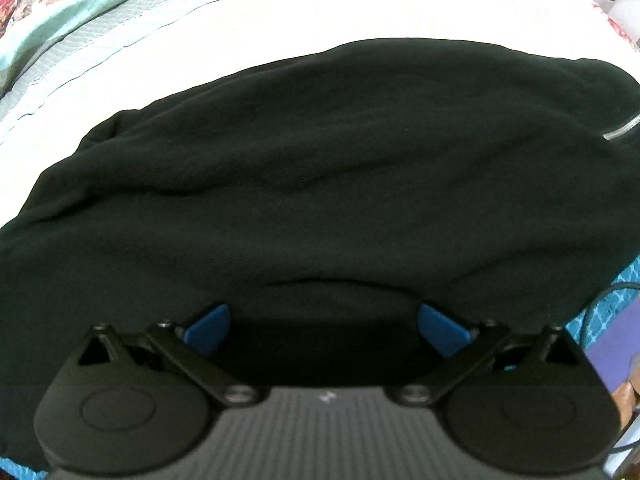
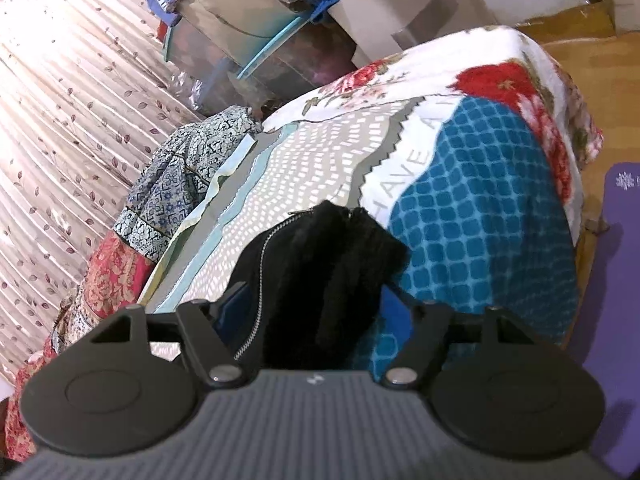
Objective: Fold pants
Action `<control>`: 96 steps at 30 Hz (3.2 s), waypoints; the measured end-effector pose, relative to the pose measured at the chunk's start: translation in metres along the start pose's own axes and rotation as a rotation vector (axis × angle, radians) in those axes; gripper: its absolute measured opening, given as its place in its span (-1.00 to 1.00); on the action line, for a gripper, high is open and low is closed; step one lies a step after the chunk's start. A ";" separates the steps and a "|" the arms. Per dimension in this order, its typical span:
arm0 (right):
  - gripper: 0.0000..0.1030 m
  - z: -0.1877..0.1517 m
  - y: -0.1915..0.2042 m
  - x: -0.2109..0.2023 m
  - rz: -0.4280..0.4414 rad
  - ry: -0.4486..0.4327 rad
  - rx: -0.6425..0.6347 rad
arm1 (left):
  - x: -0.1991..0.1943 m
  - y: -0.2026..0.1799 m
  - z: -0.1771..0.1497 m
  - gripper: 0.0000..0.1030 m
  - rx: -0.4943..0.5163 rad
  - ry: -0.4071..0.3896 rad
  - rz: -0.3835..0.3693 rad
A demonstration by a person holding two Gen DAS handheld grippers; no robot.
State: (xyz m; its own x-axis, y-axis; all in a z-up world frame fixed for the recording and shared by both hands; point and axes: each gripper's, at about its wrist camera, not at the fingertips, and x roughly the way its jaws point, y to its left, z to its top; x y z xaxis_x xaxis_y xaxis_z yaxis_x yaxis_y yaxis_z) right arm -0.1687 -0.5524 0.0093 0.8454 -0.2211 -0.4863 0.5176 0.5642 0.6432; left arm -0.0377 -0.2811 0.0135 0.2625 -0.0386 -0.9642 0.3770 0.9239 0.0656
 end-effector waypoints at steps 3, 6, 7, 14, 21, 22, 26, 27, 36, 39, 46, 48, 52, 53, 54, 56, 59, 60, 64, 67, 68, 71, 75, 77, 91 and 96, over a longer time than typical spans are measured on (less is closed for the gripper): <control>-0.37 -0.003 0.015 -0.004 -0.022 -0.032 -0.112 | 0.002 -0.004 0.001 1.00 -0.006 0.008 0.004; -0.59 -0.009 0.027 -0.009 0.004 -0.058 -0.208 | 0.005 0.002 0.009 1.00 -0.005 0.014 0.003; -0.59 -0.010 0.030 -0.009 0.007 -0.064 -0.231 | 0.005 0.002 0.009 1.00 -0.005 0.015 0.003; -0.02 -0.006 0.005 0.003 -0.014 -0.023 -0.033 | 0.007 0.002 0.010 1.00 -0.006 0.016 -0.007; -0.76 -0.001 0.026 0.009 0.028 0.024 -0.101 | -0.003 0.035 0.014 0.91 -0.023 0.000 -0.075; -0.77 -0.003 0.035 0.004 0.050 0.008 -0.136 | -0.010 0.042 0.014 0.87 -0.030 -0.016 -0.100; -0.77 -0.016 0.085 -0.015 0.200 0.001 -0.336 | -0.049 0.080 0.017 0.95 -0.088 -0.151 -0.208; -0.77 -0.023 0.100 -0.018 0.236 0.010 -0.402 | -0.057 0.092 0.019 0.96 -0.117 -0.176 -0.250; -0.76 -0.154 0.196 -0.033 0.453 0.277 -1.080 | -0.042 0.136 0.023 1.00 -0.252 -0.140 -0.477; -0.57 -0.180 0.198 -0.021 0.382 0.371 -1.185 | -0.011 0.133 0.020 1.00 -0.276 -0.042 -0.485; -0.10 -0.143 0.189 -0.039 0.450 0.319 -0.994 | 0.008 0.129 0.014 0.92 -0.277 -0.040 -0.434; -0.10 -0.138 0.185 -0.032 0.441 0.314 -0.922 | 0.006 0.120 0.012 0.92 -0.238 -0.072 -0.392; -0.14 -0.144 0.172 0.010 0.258 0.436 -0.857 | 0.001 0.102 0.005 0.93 -0.145 -0.105 -0.325; -0.14 -0.143 0.168 0.012 0.264 0.442 -0.812 | 0.000 0.100 0.004 0.93 -0.128 -0.107 -0.313; -0.14 -0.140 0.170 0.011 0.271 0.436 -0.787 | -0.003 0.099 0.002 0.93 -0.117 -0.111 -0.301; -0.13 -0.138 0.176 0.000 0.289 0.412 -0.773 | -0.005 0.101 -0.001 0.96 -0.120 -0.103 -0.291; -0.11 -0.137 0.180 -0.011 0.314 0.396 -0.727 | -0.008 0.105 -0.004 0.96 -0.138 -0.087 -0.288; -0.11 -0.135 0.181 -0.008 0.319 0.395 -0.709 | -0.010 0.105 -0.006 0.96 -0.137 -0.086 -0.282; -0.11 -0.136 0.181 -0.013 0.309 0.392 -0.664 | -0.020 0.103 -0.015 0.96 -0.119 -0.099 -0.252; -0.11 -0.143 0.177 -0.031 0.308 0.391 -0.648 | -0.028 0.107 -0.022 0.96 -0.110 -0.115 -0.210; -0.11 -0.147 0.178 -0.035 0.307 0.388 -0.649 | -0.030 0.110 -0.025 0.96 -0.113 -0.120 -0.199; -0.11 -0.155 0.184 -0.044 0.321 0.382 -0.654 | -0.035 0.121 -0.032 0.96 -0.142 -0.128 -0.195; -0.11 -0.169 0.197 -0.049 0.347 0.386 -0.671 | -0.042 0.140 -0.042 0.96 -0.166 -0.147 -0.171; -0.12 -0.178 0.205 -0.050 0.364 0.400 -0.682 | -0.046 0.153 -0.050 0.96 -0.183 -0.157 -0.168; -0.34 -0.276 0.296 -0.066 0.561 0.569 -0.898 | -0.094 0.342 -0.192 0.99 -0.601 -0.346 -0.267; -0.38 -0.310 0.337 -0.062 0.641 0.618 -0.992 | -0.081 0.416 -0.237 0.99 -0.880 -0.354 -0.279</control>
State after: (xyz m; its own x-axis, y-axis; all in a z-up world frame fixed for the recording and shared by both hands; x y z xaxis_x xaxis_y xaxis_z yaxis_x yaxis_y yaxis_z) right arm -0.0879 -0.1016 0.0733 0.5671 0.5453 -0.6173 -0.4840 0.8270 0.2859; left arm -0.1131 0.1967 0.0574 0.5690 -0.2769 -0.7743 -0.2913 0.8127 -0.5047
